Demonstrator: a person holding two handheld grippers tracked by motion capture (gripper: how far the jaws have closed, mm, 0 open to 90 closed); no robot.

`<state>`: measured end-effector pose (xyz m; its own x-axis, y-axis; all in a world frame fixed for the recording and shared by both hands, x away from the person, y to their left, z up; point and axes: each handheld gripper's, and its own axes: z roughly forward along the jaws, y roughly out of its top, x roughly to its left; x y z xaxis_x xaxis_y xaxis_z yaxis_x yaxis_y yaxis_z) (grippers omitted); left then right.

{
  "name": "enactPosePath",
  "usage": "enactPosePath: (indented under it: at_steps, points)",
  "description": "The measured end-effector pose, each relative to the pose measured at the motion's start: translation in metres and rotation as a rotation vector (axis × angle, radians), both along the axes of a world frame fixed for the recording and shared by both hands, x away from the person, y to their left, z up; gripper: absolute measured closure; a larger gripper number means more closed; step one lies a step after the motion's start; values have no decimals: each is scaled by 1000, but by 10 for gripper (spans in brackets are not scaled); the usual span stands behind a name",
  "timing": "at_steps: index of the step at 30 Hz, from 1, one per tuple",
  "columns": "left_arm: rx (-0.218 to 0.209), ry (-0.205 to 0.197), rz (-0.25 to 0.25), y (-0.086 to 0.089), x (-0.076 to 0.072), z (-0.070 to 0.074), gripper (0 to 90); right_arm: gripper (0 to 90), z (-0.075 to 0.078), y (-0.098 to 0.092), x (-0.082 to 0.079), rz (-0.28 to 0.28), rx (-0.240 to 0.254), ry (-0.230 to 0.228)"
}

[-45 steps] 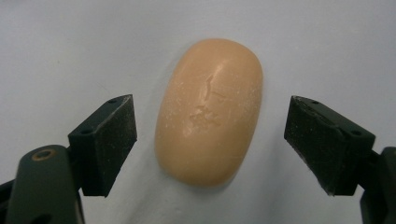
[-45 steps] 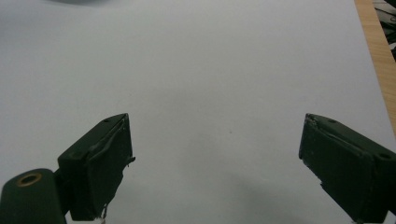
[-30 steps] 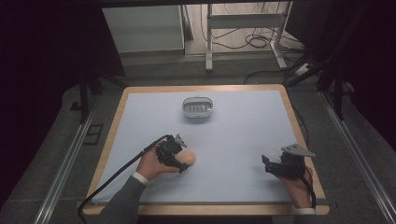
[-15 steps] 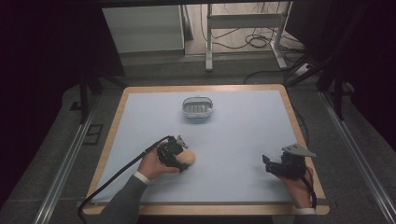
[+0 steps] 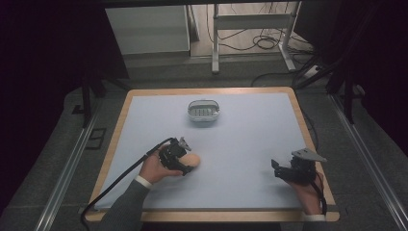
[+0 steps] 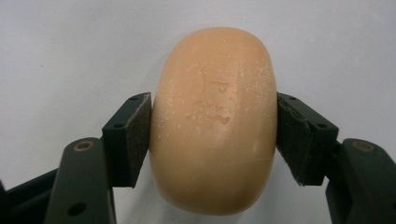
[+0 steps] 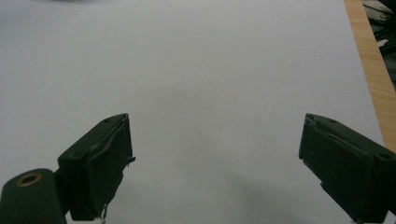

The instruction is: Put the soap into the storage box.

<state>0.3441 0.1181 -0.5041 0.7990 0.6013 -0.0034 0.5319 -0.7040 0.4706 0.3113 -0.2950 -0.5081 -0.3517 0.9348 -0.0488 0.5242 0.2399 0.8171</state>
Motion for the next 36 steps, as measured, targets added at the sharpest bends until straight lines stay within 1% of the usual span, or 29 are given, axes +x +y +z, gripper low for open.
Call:
enactPosePath:
  at_steps: [1,2,3,6,9,17,20,21,28,30,31,32,36]
  points:
    - [1,5,2,-1,0,-2,326,95,0,0,0,0,0,0]
    - [13,11,-6,-1,1,-3,327,95,0,0,0,1,-1,1]
    - [13,11,-6,-1,1,-3,327,95,0,0,0,1,-1,1]
    - [2,12,-7,0,2,-2,328,95,0,0,0,-1,2,-1]
    - [0,12,-5,1,3,-1,329,95,0,-1,0,-5,1,3]
    - [-16,-8,9,5,2,6,330,95,0,-1,0,-6,0,-1]
    - [-17,-12,9,6,2,8,330,94,0,-1,0,-8,-1,0]
    - [-13,-20,9,6,2,10,330,95,0,-1,0,-8,-2,0]
    - [-21,-38,4,5,3,19,330,95,0,-1,0,-8,-3,1]
    - [-36,-47,7,5,4,24,331,95,0,-2,0,-10,-3,-1]
    - [-36,-47,7,5,4,24,331,95,0,-2,0,-10,-3,-1]
    - [-51,-45,9,6,5,25,331,95,0,-2,0,-10,-3,-1]
    - [-59,-51,22,10,7,29,331,95,0,-2,0,-12,-3,1]
